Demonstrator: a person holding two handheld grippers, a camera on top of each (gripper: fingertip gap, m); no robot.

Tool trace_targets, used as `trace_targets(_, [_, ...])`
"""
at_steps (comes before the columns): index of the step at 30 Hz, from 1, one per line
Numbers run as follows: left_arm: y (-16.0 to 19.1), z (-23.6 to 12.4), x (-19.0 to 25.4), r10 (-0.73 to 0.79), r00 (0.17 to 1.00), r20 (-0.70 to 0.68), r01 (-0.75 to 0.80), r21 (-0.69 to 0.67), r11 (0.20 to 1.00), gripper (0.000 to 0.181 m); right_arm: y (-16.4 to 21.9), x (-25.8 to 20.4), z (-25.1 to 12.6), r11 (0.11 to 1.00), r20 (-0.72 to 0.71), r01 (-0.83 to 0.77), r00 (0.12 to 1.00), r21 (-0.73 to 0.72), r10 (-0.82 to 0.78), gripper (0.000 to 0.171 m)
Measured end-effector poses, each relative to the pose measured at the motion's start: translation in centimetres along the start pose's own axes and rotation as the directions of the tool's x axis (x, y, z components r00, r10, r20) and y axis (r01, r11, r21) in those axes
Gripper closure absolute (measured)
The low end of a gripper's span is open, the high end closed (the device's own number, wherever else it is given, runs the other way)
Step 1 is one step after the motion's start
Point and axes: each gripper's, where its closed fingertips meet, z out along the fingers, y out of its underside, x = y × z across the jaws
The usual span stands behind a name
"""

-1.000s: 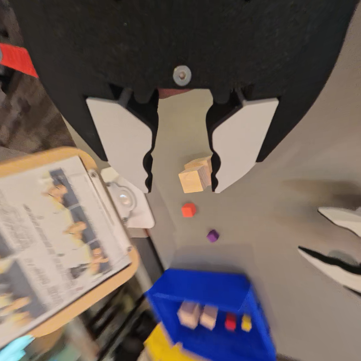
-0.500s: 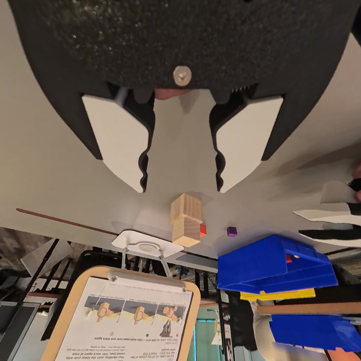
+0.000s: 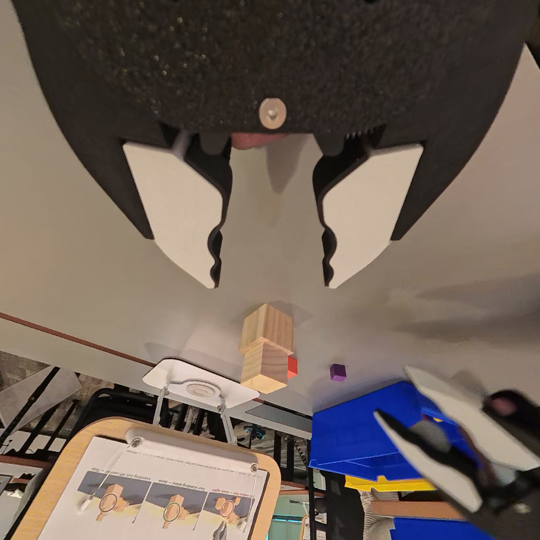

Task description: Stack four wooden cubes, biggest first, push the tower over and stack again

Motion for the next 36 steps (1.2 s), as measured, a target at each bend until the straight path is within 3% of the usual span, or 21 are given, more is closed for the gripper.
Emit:
trace_targets(3, [0.4,2.5,-4.1,0.156,0.986,-0.059,-0.164,-0.157,0.974,0.118,0.3,-0.1,0.3,1.0,0.021,-0.006,1.0,-0.009,0.006,0.105])
trace_targets(6, [1.3,5.6,-7.3,0.213,0.966,-0.147,-0.248,-0.288,0.925,0.115,0.6,-0.1,0.6,1.0,0.035,-0.014,0.999,-0.022,0.015,0.104])
trace_targets(15, [3.7,11.8,-11.2,0.254,0.919,-0.301,-0.372,-0.451,0.811,0.115,0.9,0.3,0.5,0.998,0.065,-0.053,0.996,-0.03,0.055,0.107])
trace_targets(24, [4.0,13.2,-11.9,0.223,0.92,-0.323,-0.351,-0.425,0.834,0.127,0.9,0.3,0.5,0.996,0.085,-0.078,0.993,-0.035,0.081,0.108])
trace_targets(26, [3.9,13.4,-11.8,0.206,0.918,-0.339,-0.341,-0.411,0.846,0.15,0.9,0.1,0.6,0.997,0.088,-0.072,0.993,-0.039,0.075,0.108])
trace_targets(33, [3.7,12.9,-11.9,0.239,0.921,-0.308,-0.356,-0.417,0.836,0.152,0.2,-0.3,0.3,0.999,0.091,-0.044,0.995,-0.032,0.047,0.11])
trace_targets(36, [1.7,11.0,-11.8,0.244,0.942,-0.23,-0.315,-0.351,0.882,0.152,0.1,-0.1,0.1,0.999,0.086,-0.045,0.995,-0.028,0.047,0.111])
